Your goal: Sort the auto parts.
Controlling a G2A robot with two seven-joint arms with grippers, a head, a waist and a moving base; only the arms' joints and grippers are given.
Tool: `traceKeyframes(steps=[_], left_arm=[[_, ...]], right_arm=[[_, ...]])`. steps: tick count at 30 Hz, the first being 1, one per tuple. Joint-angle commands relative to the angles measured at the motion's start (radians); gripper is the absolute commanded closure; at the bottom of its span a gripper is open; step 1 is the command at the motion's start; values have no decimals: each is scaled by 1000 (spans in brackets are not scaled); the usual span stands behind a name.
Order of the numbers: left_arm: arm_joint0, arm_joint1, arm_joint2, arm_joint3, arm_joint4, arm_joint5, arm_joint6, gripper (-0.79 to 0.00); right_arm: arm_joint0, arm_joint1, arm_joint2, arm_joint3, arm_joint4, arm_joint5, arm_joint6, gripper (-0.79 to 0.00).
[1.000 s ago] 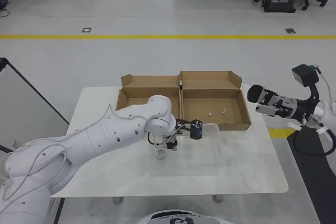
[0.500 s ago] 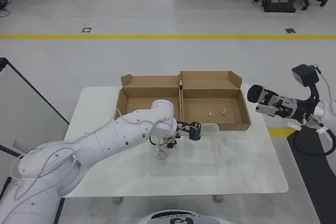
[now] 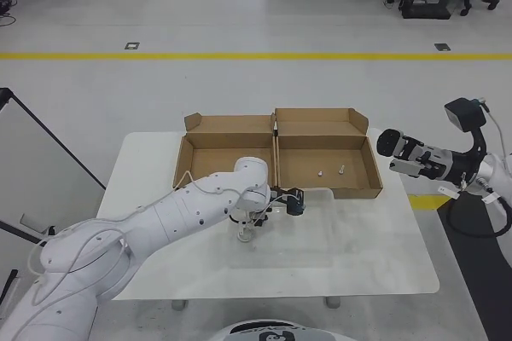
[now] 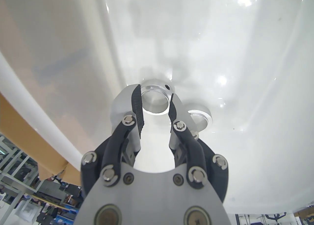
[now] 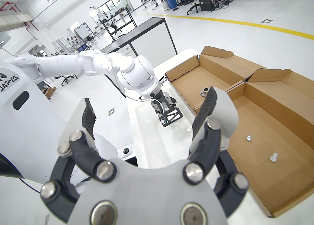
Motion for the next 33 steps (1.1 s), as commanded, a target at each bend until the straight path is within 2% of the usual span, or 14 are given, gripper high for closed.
traceKeyframes(steps=[1,10,17,30,33], left_arm=[[-2,0,-4,-1,0,2,-2,-280],[4,4,-9,-12,26,32,-32,-268],[11,-4,2,-10,48,45,-45,-268],[36,-23,2,9,53,15,-16,-342],[37,-23,2,1,46,16,-16,-379]], right_arm=[[0,0,0,0,0,0,0,-785],[0,0,0,0,0,0,0,-785],[0,0,0,0,0,0,0,-785],[0,0,0,0,0,0,0,-785],[0,0,0,0,0,0,0,-785]])
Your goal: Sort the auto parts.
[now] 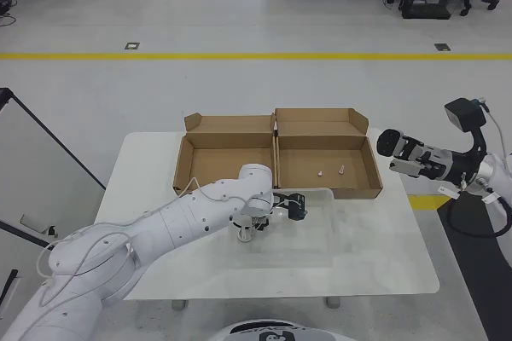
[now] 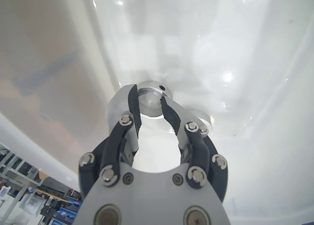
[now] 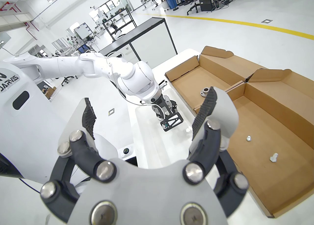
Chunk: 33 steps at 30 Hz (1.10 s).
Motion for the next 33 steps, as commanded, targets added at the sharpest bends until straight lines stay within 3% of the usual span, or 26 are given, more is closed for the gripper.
traceKeyframes(steps=[1,17,33], left_arm=[[-2,1,0,-6,-4,2,-2,-382],[-26,17,0,-33,-49,37,-37,-366],[-22,-17,0,44,-53,7,-7,-299]], right_arm=[[0,0,0,0,0,0,0,-785],[0,0,0,0,0,0,0,-785],[0,0,0,0,0,0,0,-785]])
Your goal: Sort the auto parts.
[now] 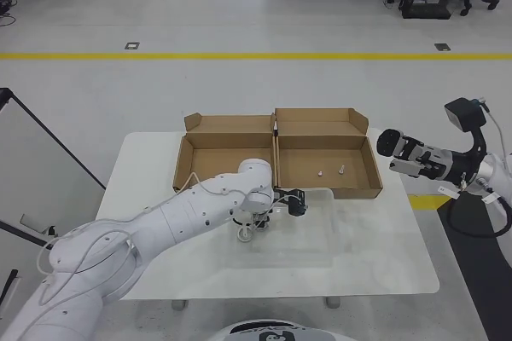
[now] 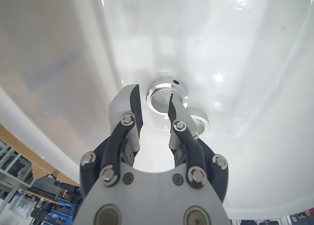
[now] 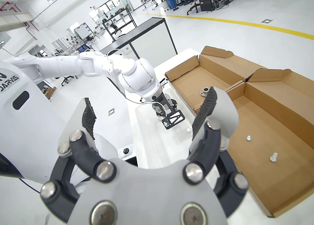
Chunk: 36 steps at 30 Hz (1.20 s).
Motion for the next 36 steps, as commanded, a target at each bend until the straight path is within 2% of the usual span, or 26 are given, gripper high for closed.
traceKeyframes(steps=[1,9,17,36], left_arm=[[3,-4,0,5,3,-10,10,-286],[16,-5,0,5,31,-35,35,-283],[-13,-5,0,6,-8,-12,12,-271],[4,-28,0,81,12,-46,46,-268]], right_arm=[[0,0,0,0,0,0,0,-785],[0,0,0,0,0,0,0,-785],[0,0,0,0,0,0,0,-785],[0,0,0,0,0,0,0,-785]])
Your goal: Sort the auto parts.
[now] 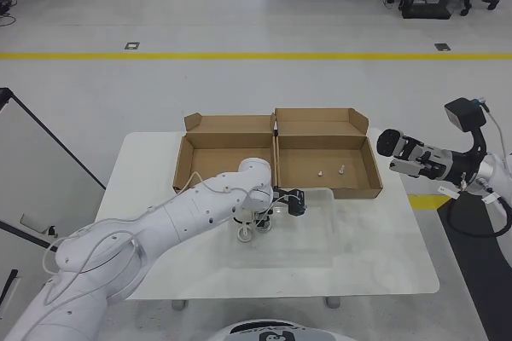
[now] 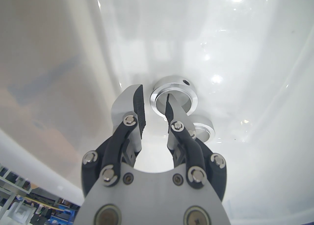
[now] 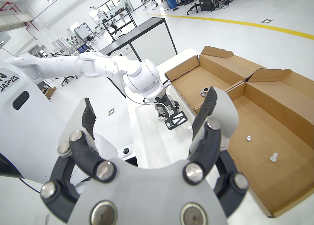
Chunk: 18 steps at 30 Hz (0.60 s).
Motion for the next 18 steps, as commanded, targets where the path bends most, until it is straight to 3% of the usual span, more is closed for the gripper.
traceKeyframes(steps=[1,8,9,13,18], left_arm=[[0,-3,0,6,-2,-1,1,-265],[6,-12,0,26,6,-6,6,-262],[7,-13,0,30,8,-8,8,-243],[13,-20,0,48,15,-10,11,0],[9,-26,0,54,11,-9,9,0]], right_arm=[[0,0,0,0,0,0,0,-785],[0,0,0,0,0,0,0,-785],[0,0,0,0,0,0,0,-785],[0,0,0,0,0,0,0,-785],[0,0,0,0,0,0,0,-785]])
